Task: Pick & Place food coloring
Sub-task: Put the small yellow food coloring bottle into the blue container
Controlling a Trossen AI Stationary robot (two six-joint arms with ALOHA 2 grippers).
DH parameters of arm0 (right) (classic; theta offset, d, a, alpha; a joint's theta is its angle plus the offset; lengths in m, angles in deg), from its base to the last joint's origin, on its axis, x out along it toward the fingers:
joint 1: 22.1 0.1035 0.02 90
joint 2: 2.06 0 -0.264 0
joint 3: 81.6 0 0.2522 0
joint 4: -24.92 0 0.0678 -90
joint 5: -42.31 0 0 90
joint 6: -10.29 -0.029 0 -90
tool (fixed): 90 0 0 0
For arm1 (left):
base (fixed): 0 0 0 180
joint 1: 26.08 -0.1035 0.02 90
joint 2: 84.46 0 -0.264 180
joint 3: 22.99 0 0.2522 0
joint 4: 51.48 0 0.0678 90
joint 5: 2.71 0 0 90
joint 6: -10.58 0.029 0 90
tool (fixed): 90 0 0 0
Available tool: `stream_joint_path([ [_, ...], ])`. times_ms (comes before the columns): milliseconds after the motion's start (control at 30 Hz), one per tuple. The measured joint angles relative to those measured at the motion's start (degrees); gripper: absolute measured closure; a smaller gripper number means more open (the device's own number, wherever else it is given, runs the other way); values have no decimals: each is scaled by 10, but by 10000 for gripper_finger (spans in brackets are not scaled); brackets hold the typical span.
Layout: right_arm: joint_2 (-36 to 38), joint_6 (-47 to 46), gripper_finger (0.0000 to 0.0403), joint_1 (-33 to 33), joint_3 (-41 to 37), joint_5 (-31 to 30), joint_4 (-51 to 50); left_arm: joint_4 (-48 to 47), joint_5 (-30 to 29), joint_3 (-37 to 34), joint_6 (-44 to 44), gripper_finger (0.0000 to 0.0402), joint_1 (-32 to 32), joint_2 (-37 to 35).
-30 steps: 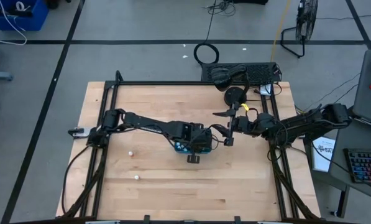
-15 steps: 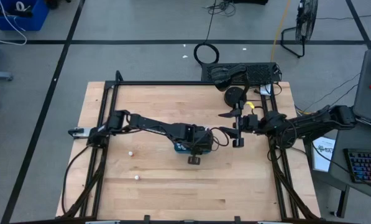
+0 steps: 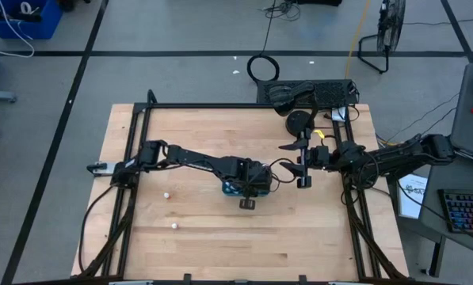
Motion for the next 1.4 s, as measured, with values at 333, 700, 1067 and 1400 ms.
stream_joint_path([
  [333, 0, 2, 190, 0, 0, -1, -12, 6, 2, 0, -6, 259, 4, 1],
  [700, 0, 2, 190, 0, 0, -1, -12, -23, 9, 30, -20, 199, 12, 3],
  [1067, 0, 16, 190, 0, 0, -1, -11, -178, 8, 185, -5, 223, 25, 3],
  [1400, 4, 44, 190, 0, -2, -2, -27, -168, 10, 66, -31, 244, 91, -138],
])
